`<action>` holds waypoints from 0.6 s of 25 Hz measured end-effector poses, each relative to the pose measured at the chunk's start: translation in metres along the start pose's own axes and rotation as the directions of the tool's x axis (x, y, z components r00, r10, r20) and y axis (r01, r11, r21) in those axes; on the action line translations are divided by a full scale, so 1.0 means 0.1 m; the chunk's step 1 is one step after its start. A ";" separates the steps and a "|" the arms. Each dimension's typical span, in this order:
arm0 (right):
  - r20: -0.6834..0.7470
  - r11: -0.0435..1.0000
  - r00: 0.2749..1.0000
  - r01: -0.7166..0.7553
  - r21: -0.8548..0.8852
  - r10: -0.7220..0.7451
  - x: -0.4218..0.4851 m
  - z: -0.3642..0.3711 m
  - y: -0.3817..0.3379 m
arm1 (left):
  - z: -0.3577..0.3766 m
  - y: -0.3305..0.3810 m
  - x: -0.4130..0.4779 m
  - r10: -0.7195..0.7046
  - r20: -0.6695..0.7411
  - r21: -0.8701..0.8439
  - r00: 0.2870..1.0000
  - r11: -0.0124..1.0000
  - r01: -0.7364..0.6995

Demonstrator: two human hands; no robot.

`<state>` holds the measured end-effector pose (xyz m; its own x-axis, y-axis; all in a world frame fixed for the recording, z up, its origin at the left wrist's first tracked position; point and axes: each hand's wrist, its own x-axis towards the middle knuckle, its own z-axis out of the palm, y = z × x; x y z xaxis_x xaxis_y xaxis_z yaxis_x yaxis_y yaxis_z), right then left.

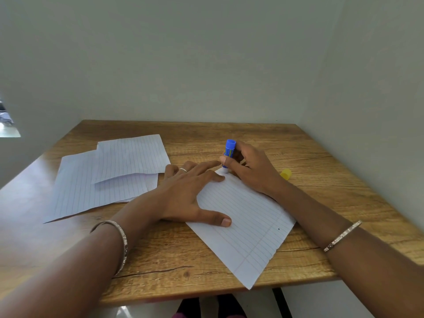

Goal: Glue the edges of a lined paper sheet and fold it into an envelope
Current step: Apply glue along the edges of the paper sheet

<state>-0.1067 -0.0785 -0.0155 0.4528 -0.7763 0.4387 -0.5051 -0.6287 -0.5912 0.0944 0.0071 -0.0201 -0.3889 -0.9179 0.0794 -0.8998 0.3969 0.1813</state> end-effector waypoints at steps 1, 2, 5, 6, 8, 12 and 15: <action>0.009 1.000 1.000 0.003 -0.005 -0.003 0.00 0.00 -0.01 | 0.00 0.00 0.00 -0.008 0.004 -0.015 1.000 1.000 0.008; 0.014 1.000 1.000 0.006 -0.011 -0.006 0.00 0.00 -0.01 | 0.00 0.00 0.01 -0.018 0.011 -0.031 1.000 0.999 0.019; 0.012 1.000 1.000 0.004 -0.019 -0.004 -0.01 -0.01 -0.02 | 0.00 0.00 0.04 -0.039 0.036 -0.022 0.999 0.999 0.040; 0.007 1.000 1.000 0.003 -0.021 -0.003 -0.02 -0.02 -0.01 | -0.01 0.00 0.04 -0.041 0.043 -0.012 0.998 0.999 0.041; 0.002 1.000 1.000 0.003 -0.015 -0.003 -0.04 -0.03 -0.01 | -0.01 0.01 0.04 -0.046 0.049 -0.003 0.998 0.999 0.046; 0.026 1.000 1.000 -0.001 -0.021 0.002 -0.05 -0.05 -0.03 | -0.01 0.02 0.03 -0.055 0.047 -0.005 0.997 0.998 0.055; -0.001 1.000 1.000 -0.018 -0.016 0.018 -0.10 -0.09 -0.01 | -0.01 0.01 0.03 -0.056 0.059 -0.006 0.997 0.998 0.056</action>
<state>-0.1174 -0.0701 -0.0134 0.4425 -0.7877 0.4286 -0.5248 -0.6150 -0.5885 0.0925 0.0050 -0.0185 -0.3491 -0.9370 0.0116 -0.9190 0.3447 0.1916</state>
